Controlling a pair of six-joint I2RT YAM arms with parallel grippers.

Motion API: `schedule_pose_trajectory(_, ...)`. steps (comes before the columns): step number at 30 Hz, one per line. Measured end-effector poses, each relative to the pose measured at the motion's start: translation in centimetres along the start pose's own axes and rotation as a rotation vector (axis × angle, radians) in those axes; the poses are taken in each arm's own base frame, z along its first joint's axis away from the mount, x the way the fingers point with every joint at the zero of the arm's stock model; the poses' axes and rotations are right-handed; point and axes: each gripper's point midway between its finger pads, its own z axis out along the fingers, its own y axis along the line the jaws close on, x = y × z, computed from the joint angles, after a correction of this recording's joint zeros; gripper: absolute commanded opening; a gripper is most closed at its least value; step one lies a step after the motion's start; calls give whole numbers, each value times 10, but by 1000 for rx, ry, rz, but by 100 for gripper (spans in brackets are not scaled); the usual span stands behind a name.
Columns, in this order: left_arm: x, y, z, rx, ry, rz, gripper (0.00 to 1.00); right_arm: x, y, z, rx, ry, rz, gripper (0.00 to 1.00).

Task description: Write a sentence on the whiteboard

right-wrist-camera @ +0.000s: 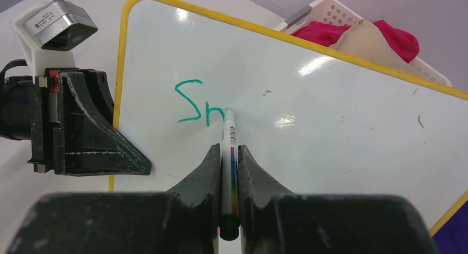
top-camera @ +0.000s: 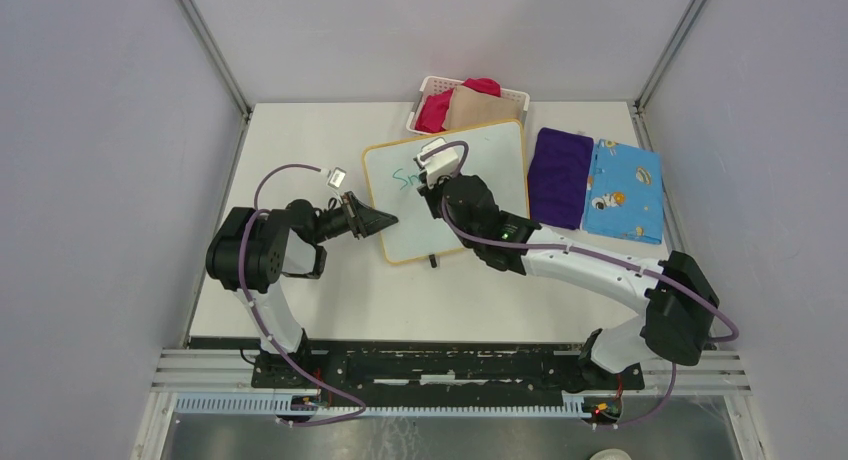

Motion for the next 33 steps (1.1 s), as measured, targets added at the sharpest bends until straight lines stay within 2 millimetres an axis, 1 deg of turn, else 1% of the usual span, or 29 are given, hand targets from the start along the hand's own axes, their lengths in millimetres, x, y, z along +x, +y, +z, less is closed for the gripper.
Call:
schedule_pose_trajectory(11, 0, 1, 0, -2, 0, -3, 29, 1, -6, 2, 15, 2, 4, 0)
schedule_pose_trajectory(20, 1, 1, 0, -3, 4, -8, 29, 10, -13, -1, 32, 14, 4, 0)
schedule_pose_trajectory(30, 2, 0, 0, -1, 8, -10, 36, 22, -16, -8, 32, 30, 7, 0)
schedule_pose_trajectory(33, 2, 0, 0, -1, 8, -11, 36, 22, -16, -9, 29, 30, 10, 0)
